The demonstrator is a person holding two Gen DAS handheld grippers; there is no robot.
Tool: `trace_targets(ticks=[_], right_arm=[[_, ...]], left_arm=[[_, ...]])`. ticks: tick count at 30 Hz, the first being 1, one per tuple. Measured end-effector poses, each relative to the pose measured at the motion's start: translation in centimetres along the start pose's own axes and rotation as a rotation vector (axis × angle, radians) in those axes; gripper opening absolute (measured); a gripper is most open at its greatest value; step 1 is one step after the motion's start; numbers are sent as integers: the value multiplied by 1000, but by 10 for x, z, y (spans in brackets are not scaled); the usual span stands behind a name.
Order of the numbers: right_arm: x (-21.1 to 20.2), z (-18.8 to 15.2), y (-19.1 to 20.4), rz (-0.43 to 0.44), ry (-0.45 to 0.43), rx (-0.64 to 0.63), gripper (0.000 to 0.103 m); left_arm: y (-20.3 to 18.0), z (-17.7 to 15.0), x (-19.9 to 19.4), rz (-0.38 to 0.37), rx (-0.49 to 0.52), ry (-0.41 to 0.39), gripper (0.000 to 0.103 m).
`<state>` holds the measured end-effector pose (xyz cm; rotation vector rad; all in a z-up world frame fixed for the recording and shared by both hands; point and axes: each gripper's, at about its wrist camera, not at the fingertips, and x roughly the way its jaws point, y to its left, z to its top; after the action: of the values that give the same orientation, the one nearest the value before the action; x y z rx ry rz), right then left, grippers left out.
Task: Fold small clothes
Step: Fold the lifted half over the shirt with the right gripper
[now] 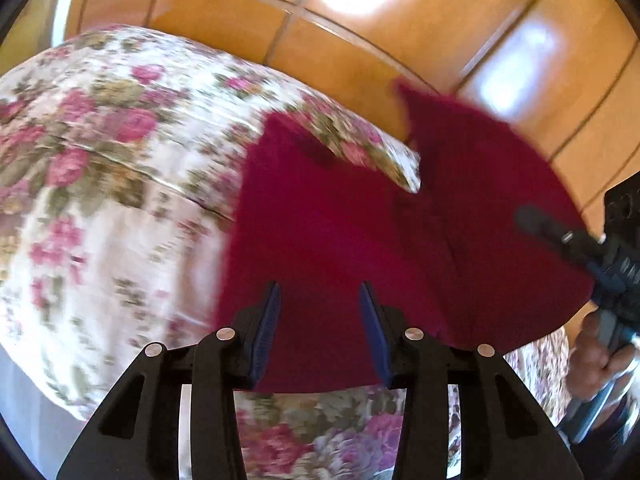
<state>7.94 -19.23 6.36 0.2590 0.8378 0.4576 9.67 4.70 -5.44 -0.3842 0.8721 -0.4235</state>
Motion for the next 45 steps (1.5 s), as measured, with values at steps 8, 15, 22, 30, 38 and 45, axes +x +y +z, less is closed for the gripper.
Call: trace_targets(ticks=[8, 15, 22, 30, 38, 45], right_arm=[[99, -28, 69, -67, 167, -200, 38], [75, -51, 76, 114, 142, -236, 84], [-1, -81, 46, 124, 86, -209, 85], [-30, -102, -1, -37, 41, -106, 84], [-22, -89, 5, -39, -10, -115, 66], [43, -88, 44, -33, 85, -225, 64]], left_arm=[[51, 16, -50, -34, -118, -67, 41], [58, 28, -49, -203, -194, -15, 57], [37, 50, -8, -285, -198, 112, 68], [12, 65, 51, -229, -161, 283, 70], [-26, 76, 17, -79, 136, 167, 25], [15, 76, 28, 156, 165, 189, 39]])
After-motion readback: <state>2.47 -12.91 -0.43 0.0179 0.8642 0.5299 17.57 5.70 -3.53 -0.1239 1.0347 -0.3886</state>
